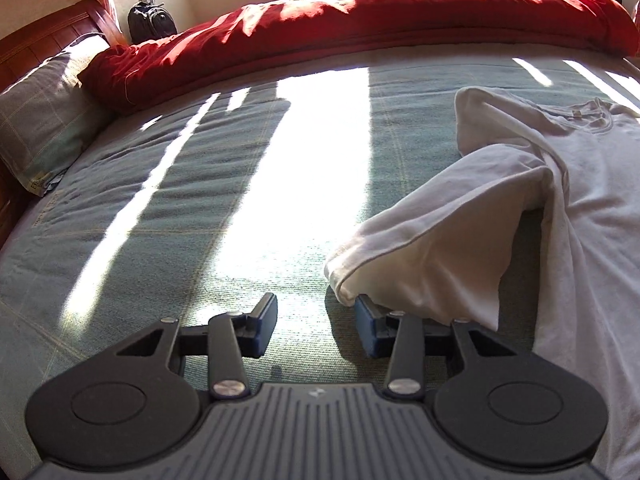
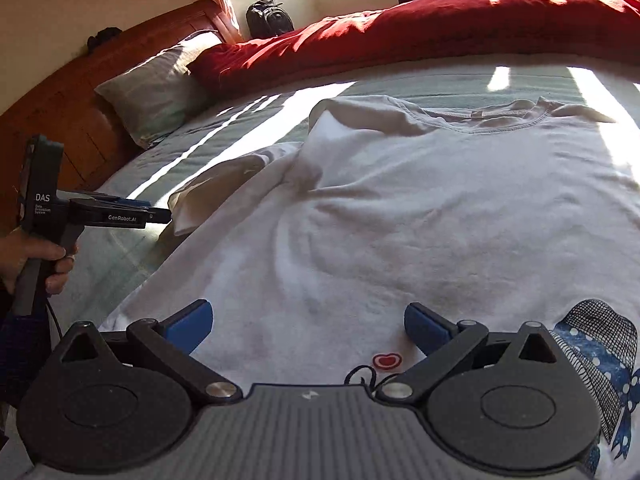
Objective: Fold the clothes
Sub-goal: 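Grasp the folded-over sleeve with the left tool and pull it outward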
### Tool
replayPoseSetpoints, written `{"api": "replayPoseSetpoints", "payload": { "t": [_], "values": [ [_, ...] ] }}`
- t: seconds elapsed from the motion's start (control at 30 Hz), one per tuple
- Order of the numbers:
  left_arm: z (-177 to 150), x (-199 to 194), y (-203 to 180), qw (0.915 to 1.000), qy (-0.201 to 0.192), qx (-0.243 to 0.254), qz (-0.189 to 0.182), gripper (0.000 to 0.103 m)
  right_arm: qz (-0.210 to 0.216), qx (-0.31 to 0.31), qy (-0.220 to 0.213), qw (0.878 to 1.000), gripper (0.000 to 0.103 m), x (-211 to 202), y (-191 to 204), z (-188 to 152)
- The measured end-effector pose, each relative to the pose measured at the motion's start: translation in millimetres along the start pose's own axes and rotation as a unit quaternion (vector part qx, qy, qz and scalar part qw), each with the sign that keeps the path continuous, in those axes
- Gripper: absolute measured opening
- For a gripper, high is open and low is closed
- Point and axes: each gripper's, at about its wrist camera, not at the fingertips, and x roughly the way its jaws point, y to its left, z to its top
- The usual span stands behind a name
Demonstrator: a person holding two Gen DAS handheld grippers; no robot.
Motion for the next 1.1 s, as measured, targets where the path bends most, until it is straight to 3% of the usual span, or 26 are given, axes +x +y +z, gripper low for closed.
{"api": "replayPoseSetpoints", "payload": {
  "t": [0.17,0.3,0.43,0.53,0.6,0.63,0.73,0.93,1.1],
  "values": [
    [5.2,9.2,-4.0,0.9991,-0.026,0.028,-0.016,0.046,0.008,0.006,-0.003,1.0,0.103,-0.2,-1.9,-2.8],
    [10.5,17.6,-1.5,0.9957,-0.045,0.065,-0.05,0.046,0.016,0.018,-0.005,1.0,0.103,-0.3,-5.7,-2.5],
    [15.3,23.5,7.8,0.9922,-0.055,0.055,-0.097,0.046,0.013,0.012,-0.005,1.0,0.103,0.5,-4.5,-4.1],
    [15.4,23.9,9.5,0.9902,-0.053,0.043,-0.122,0.037,0.01,0.008,-0.005,1.0,0.103,1.9,-3.7,-5.0],
    [15.2,20.6,7.9,0.9899,-0.054,0.035,-0.126,0.019,0.011,0.01,-0.006,1.0,0.103,2.0,-4.4,-5.3],
    [15.7,17.9,6.0,0.9905,-0.054,0.036,-0.121,0.011,0.012,0.011,-0.007,1.0,0.103,1.9,-4.9,-5.4],
    [20.0,6.4,-1.0,0.9935,-0.057,0.054,-0.082,0.001,0.014,0.017,-0.008,1.0,0.103,1.3,-6.0,-5.3],
    [47.2,-21.5,13.6,0.9959,-0.081,0.04,-0.006,0.001,0.02,0.034,-0.01,0.999,0.103,-1.7,-9.8,-4.4],
    [72.6,-42.0,24.6,0.9924,-0.106,0.038,0.05,0.001,0.023,0.045,-0.011,0.999,0.103,-2.6,-12.6,-3.2]
  ]
}}
